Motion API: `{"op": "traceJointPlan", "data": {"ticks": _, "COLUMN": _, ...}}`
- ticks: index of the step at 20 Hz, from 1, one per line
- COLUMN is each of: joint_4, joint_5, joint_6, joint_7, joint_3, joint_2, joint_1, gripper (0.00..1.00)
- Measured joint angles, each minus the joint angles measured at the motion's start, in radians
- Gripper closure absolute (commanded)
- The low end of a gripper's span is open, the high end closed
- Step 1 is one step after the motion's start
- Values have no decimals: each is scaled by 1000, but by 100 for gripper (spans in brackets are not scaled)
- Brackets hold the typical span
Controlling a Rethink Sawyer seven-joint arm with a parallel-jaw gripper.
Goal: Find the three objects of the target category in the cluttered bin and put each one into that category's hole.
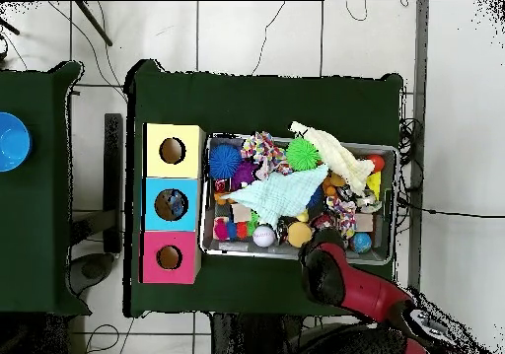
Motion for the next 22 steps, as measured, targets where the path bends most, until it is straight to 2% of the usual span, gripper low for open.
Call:
{"op": "traceJointPlan", "data": {"ticks": 6, "joint_4": 0, "joint_5": -30, "joint_6": 0, "joint_7": 0, "joint_3": 13, "joint_2": 5, "joint_1": -7, "gripper": 100}}
{"op": "traceJointPlan", "data": {"ticks": 12, "joint_4": 0, "joint_5": -49, "joint_6": 26, "joint_7": 0, "joint_3": 48, "joint_2": -28, "joint_1": -11, "gripper": 100}}
{"op": "traceJointPlan", "data": {"ticks": 16, "joint_4": 1, "joint_5": -66, "joint_6": 119, "joint_7": 0, "joint_3": 100, "joint_2": -93, "joint_1": -39, "gripper": 100}}
{"op": "traceJointPlan", "data": {"ticks": 18, "joint_4": 1, "joint_5": -72, "joint_6": 197, "joint_7": 0, "joint_3": 137, "joint_2": -142, "joint_1": -64, "gripper": 100}}
{"op": "traceJointPlan", "data": {"ticks": 20, "joint_4": 0, "joint_5": -73, "joint_6": 318, "joint_7": 0, "joint_3": 182, "joint_2": -213, "joint_1": -96, "gripper": 100}}
{"op": "traceJointPlan", "data": {"ticks": 22, "joint_4": -2, "joint_5": -73, "joint_6": 365, "joint_7": 0, "joint_3": 194, "joint_2": -242, "joint_1": -103, "gripper": 100}}
